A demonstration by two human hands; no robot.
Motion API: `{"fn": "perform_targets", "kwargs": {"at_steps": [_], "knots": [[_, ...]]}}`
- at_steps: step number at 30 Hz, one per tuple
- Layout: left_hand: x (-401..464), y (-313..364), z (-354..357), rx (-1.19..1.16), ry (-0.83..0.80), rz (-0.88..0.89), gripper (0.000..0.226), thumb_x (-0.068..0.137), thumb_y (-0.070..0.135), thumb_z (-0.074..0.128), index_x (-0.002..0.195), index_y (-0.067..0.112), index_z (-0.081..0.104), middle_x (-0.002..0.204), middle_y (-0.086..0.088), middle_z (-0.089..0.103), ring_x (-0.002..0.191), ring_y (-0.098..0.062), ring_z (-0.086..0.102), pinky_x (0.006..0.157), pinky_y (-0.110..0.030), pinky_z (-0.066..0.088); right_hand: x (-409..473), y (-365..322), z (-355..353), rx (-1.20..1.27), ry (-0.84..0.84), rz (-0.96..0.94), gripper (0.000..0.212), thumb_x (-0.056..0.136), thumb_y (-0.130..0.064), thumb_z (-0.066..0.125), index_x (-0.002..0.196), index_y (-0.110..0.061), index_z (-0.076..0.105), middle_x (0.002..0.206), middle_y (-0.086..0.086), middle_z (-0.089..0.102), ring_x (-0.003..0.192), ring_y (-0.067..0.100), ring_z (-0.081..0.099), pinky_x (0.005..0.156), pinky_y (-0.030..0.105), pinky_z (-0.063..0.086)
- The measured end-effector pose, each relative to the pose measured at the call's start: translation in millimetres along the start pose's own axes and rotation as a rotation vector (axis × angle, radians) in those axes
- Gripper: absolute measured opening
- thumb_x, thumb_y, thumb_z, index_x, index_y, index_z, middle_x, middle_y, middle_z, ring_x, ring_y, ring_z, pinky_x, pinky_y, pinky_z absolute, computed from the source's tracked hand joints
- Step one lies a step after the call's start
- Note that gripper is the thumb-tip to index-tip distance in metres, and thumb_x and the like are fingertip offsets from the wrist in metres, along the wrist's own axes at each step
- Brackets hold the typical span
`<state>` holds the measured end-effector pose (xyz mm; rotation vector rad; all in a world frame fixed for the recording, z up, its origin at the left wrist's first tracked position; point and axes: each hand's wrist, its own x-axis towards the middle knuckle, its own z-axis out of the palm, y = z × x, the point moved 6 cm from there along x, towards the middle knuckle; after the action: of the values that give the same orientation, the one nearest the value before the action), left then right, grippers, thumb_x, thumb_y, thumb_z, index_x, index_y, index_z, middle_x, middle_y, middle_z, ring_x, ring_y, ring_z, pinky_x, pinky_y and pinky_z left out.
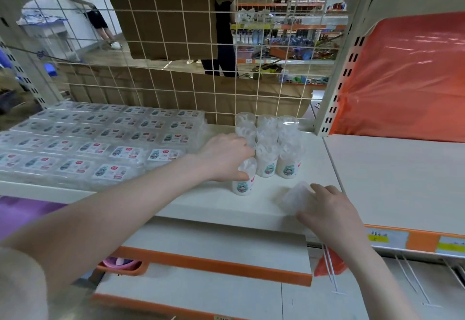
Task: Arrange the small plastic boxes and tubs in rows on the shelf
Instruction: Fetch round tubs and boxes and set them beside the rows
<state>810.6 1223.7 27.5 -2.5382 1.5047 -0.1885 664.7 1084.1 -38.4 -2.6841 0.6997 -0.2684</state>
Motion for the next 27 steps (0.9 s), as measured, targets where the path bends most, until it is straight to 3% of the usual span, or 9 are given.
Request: {"fn": "perform_targets", "kwargs": {"at_steps": [7, 15, 27], "knots": [[-4.3, -4.5, -1.3, -0.042, 0.076, -0.037, 0.043, 0.084, 0.043, 0.059, 0.120, 0.021, 0.054, 0.115, -0.003, 0.050, 0.108, -0.023, 0.044, 0.087, -0.033, 0.035, 0.5, -2.2, 1.9, 0.000, 0.013, 0.002, 0.037, 0.071, -0.026, 0.064, 0.105, -0.015, 0.053, 0.089, 0.000, 0.045, 0.093, 0.024, 0.047, 0.070, 0.031, 0.038], [-7.0, -5.7, 6.4, -0.071, 0.055, 0.012, 0.047, 0.089, 0.037, 0.054, 0.135, 0.034, 0.044, 0.117, -0.001, 0.049, 0.111, -0.021, 0.040, 0.090, -0.032, 0.032, -3.0, -11.6, 4.9, -0.045, 0.038, 0.009, 0.038, 0.074, -0.030, 0.062, 0.108, -0.018, 0.054, 0.091, -0.002, 0.047, 0.091, 0.021, 0.048, 0.063, 0.027, 0.030], [-14.7, -9.1, 16.0, -0.216, 0.045, -0.137, 0.048, 0.089, 0.034, 0.053, 0.136, 0.028, 0.042, 0.117, -0.009, 0.048, 0.107, -0.031, 0.050, 0.081, -0.036, 0.040, -11.9, -16.7, 4.7, -0.021, 0.039, 0.042, 0.038, 0.075, -0.028, 0.064, 0.109, -0.013, 0.055, 0.095, 0.003, 0.051, 0.094, 0.025, 0.048, 0.066, 0.028, 0.030]]}}
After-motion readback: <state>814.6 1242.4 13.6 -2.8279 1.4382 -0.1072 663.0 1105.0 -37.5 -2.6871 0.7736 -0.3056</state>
